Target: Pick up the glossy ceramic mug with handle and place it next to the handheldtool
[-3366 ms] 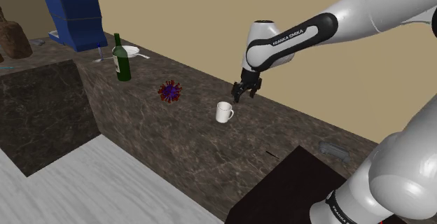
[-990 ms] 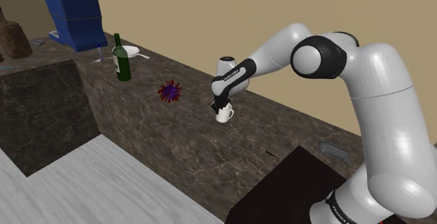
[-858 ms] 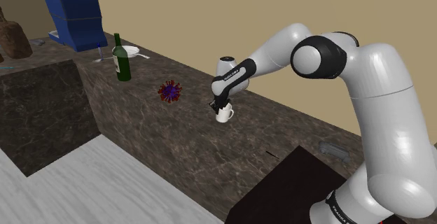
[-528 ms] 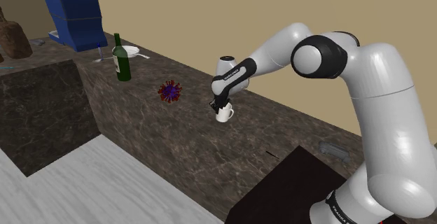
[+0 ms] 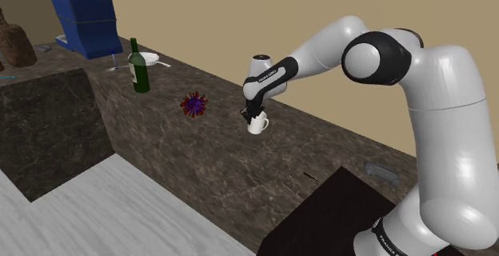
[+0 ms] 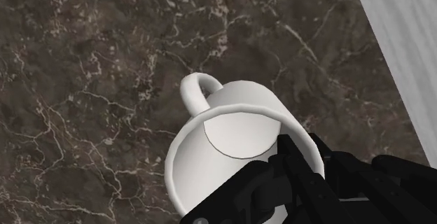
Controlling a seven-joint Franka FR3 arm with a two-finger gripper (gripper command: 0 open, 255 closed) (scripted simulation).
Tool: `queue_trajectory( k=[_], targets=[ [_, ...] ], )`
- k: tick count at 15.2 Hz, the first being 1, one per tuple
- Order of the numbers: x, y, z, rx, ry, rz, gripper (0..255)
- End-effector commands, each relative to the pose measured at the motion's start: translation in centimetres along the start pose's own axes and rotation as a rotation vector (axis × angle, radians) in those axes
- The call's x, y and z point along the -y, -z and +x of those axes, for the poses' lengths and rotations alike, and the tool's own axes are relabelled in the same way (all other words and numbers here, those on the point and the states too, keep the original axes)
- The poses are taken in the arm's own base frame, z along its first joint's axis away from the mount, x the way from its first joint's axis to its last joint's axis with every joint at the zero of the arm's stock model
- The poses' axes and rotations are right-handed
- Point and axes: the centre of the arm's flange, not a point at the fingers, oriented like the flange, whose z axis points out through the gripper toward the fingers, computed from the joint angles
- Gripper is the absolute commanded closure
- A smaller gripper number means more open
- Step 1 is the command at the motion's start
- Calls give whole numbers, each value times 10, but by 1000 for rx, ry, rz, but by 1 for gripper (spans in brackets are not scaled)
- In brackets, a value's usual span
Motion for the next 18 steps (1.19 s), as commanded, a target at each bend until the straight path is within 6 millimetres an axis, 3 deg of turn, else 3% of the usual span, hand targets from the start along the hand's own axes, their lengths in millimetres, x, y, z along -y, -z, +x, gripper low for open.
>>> queue_trajectory(
  k=[1,18],
  targets=[
    [0,11,1,0,0,0,255],
    [-6,101,6,0,0,0,255]
  ],
)
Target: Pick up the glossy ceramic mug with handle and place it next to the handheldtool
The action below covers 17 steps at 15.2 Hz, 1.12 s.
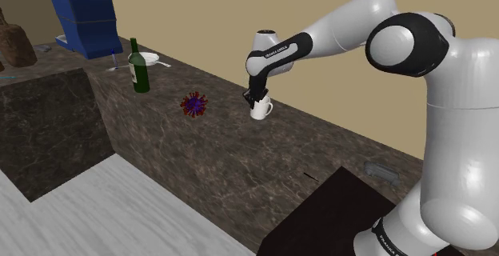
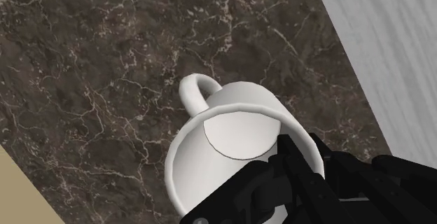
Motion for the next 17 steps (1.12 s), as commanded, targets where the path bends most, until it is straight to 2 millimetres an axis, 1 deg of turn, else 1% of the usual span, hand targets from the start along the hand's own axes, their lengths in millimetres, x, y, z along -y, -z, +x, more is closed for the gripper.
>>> queue_trajectory(
  k=[1,6,17],
  targets=[
    [-1,11,2,0,0,0,255],
    [-3,36,3,0,0,0,255],
    [-97,36,-107,0,0,0,255]
  ],
)
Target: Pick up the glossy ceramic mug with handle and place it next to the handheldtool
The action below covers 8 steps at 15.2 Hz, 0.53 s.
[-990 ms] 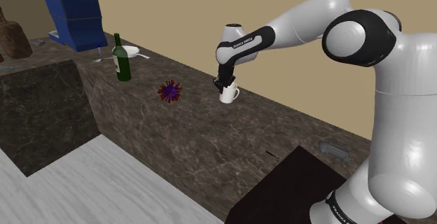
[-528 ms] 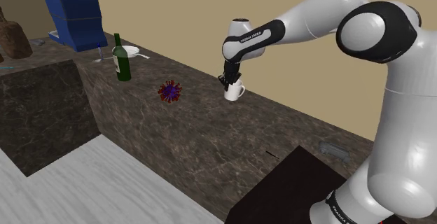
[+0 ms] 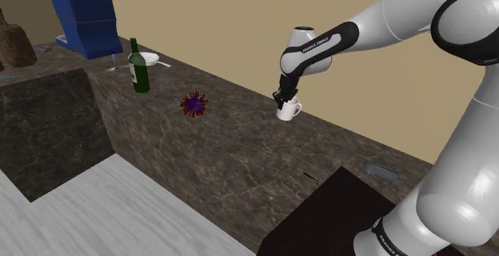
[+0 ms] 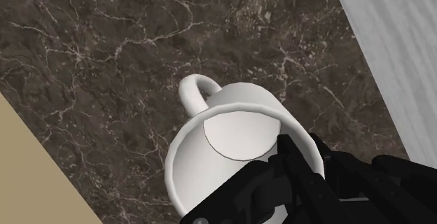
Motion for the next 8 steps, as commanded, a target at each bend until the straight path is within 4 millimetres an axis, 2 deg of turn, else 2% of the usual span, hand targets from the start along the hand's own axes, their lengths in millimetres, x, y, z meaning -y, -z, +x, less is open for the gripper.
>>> queue_trajectory(
  k=[1,8],
  targets=[
    [-19,-1,-22,0,1,1,255],
    [-79,-1,-92,0,1,1,255]
  ],
)
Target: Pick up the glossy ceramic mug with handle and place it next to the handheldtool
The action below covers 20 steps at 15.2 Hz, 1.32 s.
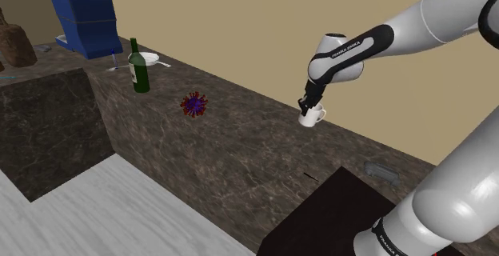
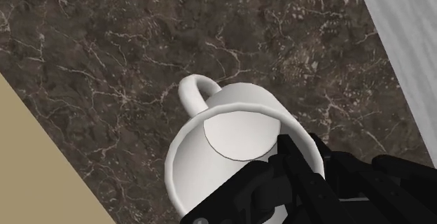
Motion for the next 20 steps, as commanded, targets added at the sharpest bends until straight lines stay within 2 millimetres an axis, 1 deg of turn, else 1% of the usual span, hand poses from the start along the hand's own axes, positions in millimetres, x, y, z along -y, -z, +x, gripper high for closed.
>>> queue_trajectory(
  k=[1,20],
  targets=[
    [-14,0,-20,-1,1,0,255],
    [-177,-1,-211,-1,1,0,255]
  ],
)
